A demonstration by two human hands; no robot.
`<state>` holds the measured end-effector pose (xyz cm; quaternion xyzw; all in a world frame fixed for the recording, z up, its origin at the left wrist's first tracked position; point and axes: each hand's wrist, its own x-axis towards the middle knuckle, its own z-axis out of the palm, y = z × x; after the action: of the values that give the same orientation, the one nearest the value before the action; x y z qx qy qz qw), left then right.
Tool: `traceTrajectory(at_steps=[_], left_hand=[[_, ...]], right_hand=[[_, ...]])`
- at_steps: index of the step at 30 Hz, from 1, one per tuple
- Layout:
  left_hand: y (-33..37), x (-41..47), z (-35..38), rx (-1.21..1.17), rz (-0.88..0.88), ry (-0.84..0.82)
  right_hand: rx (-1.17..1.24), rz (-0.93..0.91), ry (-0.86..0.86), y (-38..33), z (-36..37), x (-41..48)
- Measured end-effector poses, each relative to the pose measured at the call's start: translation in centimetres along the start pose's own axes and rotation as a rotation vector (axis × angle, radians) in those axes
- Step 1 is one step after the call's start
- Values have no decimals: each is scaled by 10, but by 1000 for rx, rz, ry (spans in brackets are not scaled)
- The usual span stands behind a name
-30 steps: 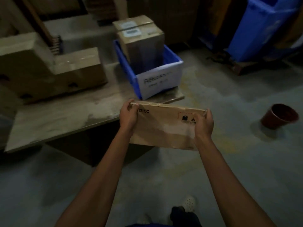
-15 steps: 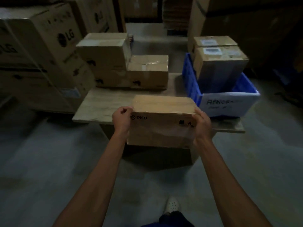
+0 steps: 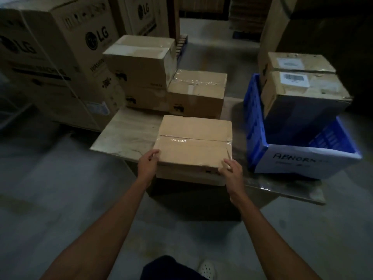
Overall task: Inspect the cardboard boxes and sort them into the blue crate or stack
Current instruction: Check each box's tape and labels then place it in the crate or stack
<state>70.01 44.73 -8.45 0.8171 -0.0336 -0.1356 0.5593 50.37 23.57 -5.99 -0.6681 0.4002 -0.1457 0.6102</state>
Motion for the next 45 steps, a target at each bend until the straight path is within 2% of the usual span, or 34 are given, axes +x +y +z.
traceTrajectory(at_steps=[8,15,17,19,21,23,25,29,33,35,41,45], left_hand=[[0,53,-5,93,63,-68],[10,106,-23,162,136,-137],[12,118,-28,339,236,-147],[18,127,-28,680,434,-134],[29,131,-23,816,583,-143],[39,136,-16,848,666,-186],[40,147,-9,925,666,-265],[25,159,-1,1074,560,-389],[28,157,-3,1089,563,-413],[30,161,-7,1107,619,-411],[24,175,-6,1132,740,-449],[29,177,-6,1156,743,-528]], right_hand=[[-186,-21,-52,-18,25,39],[-327,-3,41,-41,66,67],[-410,11,117,-49,80,71],[-574,-3,213,-59,100,73],[-765,-140,243,-64,127,76],[-812,-284,159,-75,157,84],[-885,-346,25,-84,181,97],[-1111,-328,-168,-77,204,123],[-1200,-394,-171,-60,194,125],[-1231,-443,-145,-56,189,127],[-1253,-447,-145,-62,189,128],[-1257,-431,-170,-70,187,126]])
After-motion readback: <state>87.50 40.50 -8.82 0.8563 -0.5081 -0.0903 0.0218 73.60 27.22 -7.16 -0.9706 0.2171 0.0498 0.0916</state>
